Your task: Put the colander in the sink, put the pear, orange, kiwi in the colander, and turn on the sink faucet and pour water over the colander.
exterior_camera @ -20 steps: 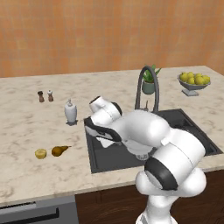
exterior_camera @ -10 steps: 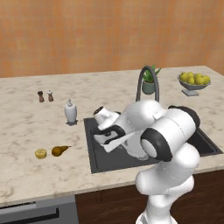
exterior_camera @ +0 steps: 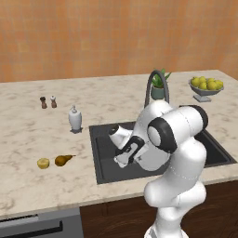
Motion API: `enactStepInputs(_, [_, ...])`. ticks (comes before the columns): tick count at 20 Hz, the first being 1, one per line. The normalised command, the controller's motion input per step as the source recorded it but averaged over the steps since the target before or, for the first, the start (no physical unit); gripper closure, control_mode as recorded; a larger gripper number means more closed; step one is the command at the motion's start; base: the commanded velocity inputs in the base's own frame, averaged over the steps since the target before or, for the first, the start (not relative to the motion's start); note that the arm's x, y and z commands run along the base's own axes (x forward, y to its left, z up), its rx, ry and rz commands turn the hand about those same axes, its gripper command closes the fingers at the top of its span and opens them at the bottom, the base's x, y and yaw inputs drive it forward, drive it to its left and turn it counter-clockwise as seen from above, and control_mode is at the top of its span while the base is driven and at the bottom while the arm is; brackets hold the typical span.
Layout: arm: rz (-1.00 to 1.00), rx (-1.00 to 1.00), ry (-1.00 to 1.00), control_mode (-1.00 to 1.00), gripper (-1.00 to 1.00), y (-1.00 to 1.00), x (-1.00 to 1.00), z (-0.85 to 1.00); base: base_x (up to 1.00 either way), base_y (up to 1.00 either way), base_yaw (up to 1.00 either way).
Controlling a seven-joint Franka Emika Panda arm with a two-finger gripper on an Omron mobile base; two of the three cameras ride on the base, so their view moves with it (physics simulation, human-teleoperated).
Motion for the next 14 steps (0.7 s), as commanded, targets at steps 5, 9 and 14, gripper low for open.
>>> enactStepInputs(5, [0.0,-0.01,-0.01,-1.0,1.0,-0.12,0.36,-0.56,0.0,0.0,0.0])
enactStepInputs(9, [0.0,-0.02,-0.01,-1.0,1.0,0.0,0.37,-0.67,0.0,0.0,0.0])
enactStepInputs(14, [0.0,-0.05,-0.05,-1.0,1.0,0.09,0.29,-0.67,0.0,0.0,0.0])
